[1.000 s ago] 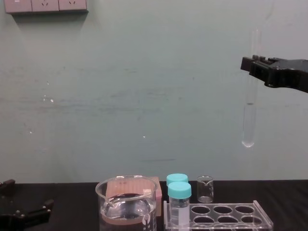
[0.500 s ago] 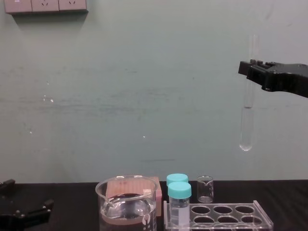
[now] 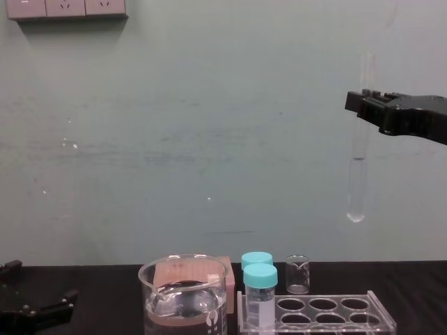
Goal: Hold the test tube with one hand and immerse one end into the beaker, then return it to the test tube rack.
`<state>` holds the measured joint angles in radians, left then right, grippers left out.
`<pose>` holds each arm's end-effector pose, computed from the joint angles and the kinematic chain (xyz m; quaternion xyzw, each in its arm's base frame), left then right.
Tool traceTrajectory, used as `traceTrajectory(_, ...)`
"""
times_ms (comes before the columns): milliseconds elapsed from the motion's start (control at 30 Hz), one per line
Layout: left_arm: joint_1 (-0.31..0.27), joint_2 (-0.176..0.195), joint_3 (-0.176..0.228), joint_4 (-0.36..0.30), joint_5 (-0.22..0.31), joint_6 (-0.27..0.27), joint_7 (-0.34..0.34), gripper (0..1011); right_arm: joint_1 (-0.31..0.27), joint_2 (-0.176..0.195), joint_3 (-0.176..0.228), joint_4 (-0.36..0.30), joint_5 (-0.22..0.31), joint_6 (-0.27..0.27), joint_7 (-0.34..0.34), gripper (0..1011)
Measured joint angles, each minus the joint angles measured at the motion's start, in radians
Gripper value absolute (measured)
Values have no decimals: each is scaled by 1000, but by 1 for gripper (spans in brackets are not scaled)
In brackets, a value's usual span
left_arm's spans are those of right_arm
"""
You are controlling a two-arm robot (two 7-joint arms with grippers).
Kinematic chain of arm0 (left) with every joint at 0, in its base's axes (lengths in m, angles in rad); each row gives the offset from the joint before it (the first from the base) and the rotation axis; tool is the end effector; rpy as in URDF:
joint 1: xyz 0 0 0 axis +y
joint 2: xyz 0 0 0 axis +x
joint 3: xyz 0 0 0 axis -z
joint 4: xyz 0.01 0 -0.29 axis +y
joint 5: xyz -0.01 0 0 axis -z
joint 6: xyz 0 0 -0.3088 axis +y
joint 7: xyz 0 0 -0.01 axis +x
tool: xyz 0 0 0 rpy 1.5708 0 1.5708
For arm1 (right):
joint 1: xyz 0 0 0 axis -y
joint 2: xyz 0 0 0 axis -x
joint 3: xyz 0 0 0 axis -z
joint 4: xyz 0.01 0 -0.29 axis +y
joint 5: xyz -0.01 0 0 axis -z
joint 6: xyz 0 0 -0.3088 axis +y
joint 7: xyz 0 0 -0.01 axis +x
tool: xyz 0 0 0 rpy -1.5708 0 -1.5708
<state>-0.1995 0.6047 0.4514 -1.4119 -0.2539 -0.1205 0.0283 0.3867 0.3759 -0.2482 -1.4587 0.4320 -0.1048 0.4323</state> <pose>0.3581 0.0827 -0.3023 0.1415 -0.1324 0.5799 0.7913 0.4209 -0.0488 -0.1962 0.0843 -0.1174 -0.4519 0.8803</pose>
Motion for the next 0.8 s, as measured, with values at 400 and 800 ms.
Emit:
traceTrajectory(400,0,0,0,0,0,0,0,1000,4,-5,-10,8,4,5,2,235)
traceTrajectory(800,0,0,0,0,0,0,0,1000,109,-71,-89,77,19,-39,90,235)
